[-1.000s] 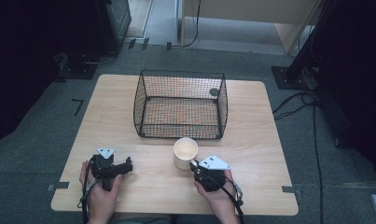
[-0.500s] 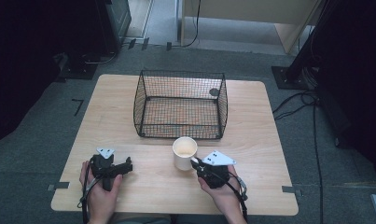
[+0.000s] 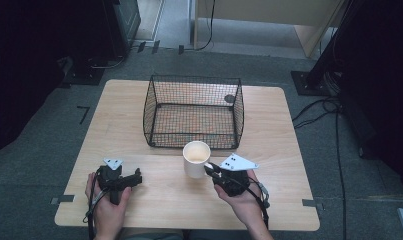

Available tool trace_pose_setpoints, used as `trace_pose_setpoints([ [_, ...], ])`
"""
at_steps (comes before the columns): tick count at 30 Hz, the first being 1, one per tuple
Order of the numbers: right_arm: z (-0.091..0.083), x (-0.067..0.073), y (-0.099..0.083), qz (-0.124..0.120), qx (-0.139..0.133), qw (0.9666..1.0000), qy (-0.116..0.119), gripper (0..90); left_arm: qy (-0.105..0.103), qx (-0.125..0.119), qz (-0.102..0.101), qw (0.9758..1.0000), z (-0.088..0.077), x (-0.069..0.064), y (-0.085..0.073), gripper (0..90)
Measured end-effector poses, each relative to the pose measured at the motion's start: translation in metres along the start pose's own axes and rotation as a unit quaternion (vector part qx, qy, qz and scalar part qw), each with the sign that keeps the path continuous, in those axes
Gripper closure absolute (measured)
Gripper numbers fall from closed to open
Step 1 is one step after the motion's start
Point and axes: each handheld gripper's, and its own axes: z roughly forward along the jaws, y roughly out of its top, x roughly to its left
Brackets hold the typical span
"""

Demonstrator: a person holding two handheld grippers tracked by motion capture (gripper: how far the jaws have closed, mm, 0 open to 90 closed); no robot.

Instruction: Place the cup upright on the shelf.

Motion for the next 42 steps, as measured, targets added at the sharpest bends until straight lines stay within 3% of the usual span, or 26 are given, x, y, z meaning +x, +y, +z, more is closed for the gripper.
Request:
trace_pose_setpoints([
  [22,-0.015,0.002,0.041,-0.027,-0.015,0.9993,0.018,80.9,0.0,-0.001,-0.001,1.0,0.0,0.0,0.0,0.0],
  [42,-0.017,0.001,0.084,-0.042,-0.04,0.9982,0.014,80.9,0.0,0.0,0.0,1.0,0.0,0.0,0.0,0.0],
])
